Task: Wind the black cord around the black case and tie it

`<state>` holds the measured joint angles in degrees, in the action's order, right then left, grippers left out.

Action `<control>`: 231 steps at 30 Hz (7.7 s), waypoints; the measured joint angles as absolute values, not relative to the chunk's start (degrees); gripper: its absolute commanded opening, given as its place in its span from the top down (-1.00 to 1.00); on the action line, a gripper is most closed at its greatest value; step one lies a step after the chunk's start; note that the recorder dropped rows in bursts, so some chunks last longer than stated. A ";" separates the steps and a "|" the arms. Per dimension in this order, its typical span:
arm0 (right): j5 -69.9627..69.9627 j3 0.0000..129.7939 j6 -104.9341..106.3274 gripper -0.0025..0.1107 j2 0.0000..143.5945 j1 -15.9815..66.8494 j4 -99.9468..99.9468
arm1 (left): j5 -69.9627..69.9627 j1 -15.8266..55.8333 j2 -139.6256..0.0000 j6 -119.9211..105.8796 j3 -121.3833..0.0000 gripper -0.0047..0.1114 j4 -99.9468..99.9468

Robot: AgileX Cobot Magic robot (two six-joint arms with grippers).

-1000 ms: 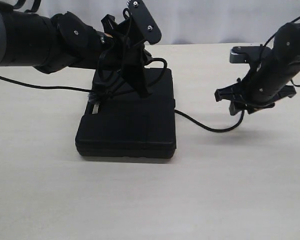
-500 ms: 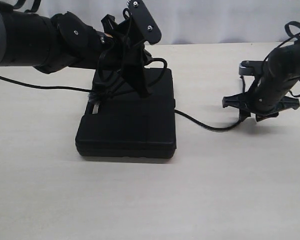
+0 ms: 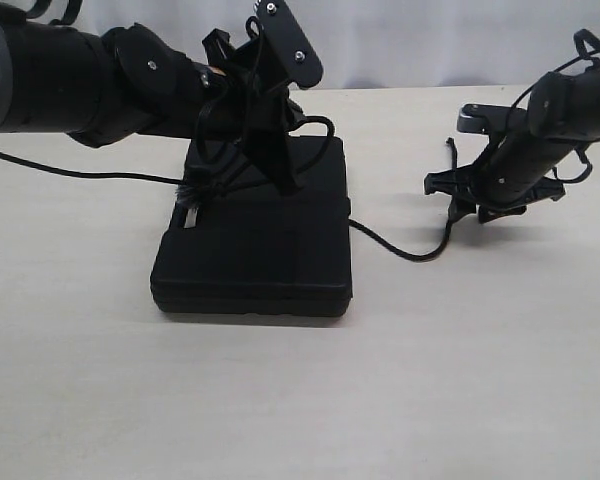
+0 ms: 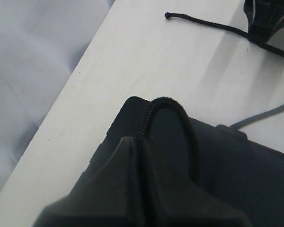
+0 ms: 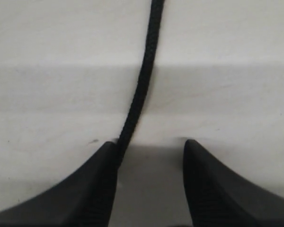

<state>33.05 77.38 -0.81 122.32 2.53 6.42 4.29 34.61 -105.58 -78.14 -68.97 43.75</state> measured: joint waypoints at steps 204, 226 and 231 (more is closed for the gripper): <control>-9.16 55.50 35.43 0.88 111.79 13.24 30.83 | -17.12 30.11 -115.05 -69.25 -69.06 0.92 45.56; -20.97 45.31 44.06 0.88 108.49 26.64 23.33 | -18.72 30.11 -115.05 -66.65 -69.06 0.92 45.69; -18.85 45.31 44.79 0.88 107.02 26.68 23.33 | -19.07 30.11 -115.05 -66.65 -69.06 0.92 45.78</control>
